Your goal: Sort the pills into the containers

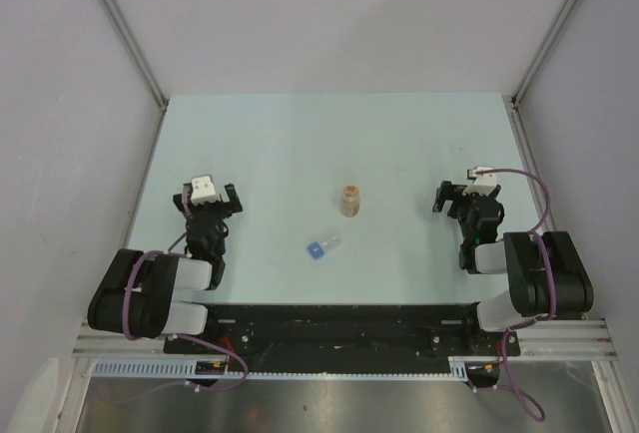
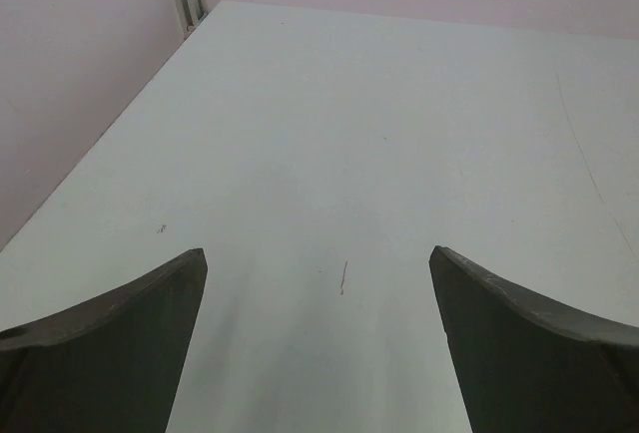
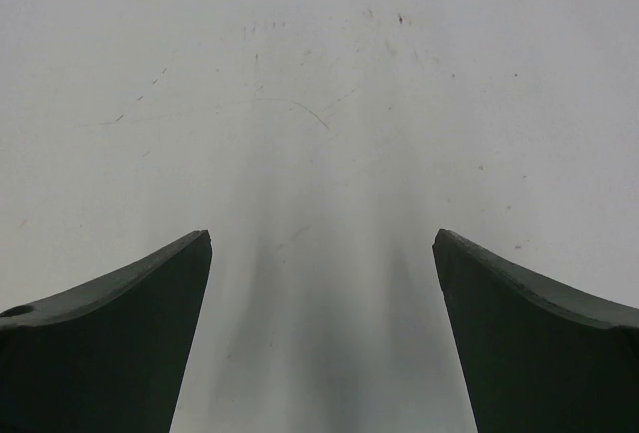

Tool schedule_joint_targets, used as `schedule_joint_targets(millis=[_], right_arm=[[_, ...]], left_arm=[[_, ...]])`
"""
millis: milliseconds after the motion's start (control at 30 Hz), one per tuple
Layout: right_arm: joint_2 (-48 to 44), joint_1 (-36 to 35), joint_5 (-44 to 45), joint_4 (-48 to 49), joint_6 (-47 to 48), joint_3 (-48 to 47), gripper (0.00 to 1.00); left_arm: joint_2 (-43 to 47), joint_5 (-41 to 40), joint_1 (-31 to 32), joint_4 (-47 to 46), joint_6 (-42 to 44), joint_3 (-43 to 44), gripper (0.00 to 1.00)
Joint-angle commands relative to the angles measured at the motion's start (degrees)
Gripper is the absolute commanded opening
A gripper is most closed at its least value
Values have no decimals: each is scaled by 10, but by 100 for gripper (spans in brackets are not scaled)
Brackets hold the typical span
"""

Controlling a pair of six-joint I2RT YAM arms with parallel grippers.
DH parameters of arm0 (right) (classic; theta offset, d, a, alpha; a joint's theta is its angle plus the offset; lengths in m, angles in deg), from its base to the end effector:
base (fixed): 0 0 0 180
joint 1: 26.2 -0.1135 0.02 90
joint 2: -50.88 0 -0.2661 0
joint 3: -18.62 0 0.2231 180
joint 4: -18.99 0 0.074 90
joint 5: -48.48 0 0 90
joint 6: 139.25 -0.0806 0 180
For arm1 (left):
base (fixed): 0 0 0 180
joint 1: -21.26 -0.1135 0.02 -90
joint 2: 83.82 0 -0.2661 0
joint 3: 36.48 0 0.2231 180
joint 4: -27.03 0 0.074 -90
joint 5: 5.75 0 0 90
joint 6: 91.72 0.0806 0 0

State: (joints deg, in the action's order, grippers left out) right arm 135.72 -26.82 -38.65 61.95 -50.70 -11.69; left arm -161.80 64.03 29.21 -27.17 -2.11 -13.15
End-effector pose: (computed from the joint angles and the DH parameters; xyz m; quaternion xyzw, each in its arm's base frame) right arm 0.2769 -0.0010 0.1658 0.0214 0.7744 -0.0080 0.6323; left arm 0.2448 -0.0061 0.1906 -0.0773 0.7055 0.0739 0.7006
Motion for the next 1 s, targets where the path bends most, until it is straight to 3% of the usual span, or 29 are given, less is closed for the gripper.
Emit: schedule_joint_targets(millis=[0,400,500,533,633,700,800,900,967], right_arm=[[0,2,-3,14,1,-16,100],[-10,2,-5,21,1,-14,100],[-72,-27,86,-104,-2,-56,100],[-113,-32,137,-195,-10,-74,100],[-184,-37,183,-300,-89,-123,100],[-207,-39,183,-340,-158,-140,100],[-227,-45,106,-397,-167,-171,100],[-228,-100,79,-470,-159,-227,100],[-223,-178,83,-519,-146,-260,100]], left_arm=[[5,5,-5,-25,17,5,100],[5,5,-5,-25,17,5,100],[5,5,-5,-24,17,5,100],[5,5,-5,-24,17,5,100],[5,5,-5,-25,16,5,100],[5,5,-5,-25,16,5,100],[5,5,-5,-24,17,5,100],[5,5,-5,-25,16,5,100],[5,5,-5,-24,16,5,100]])
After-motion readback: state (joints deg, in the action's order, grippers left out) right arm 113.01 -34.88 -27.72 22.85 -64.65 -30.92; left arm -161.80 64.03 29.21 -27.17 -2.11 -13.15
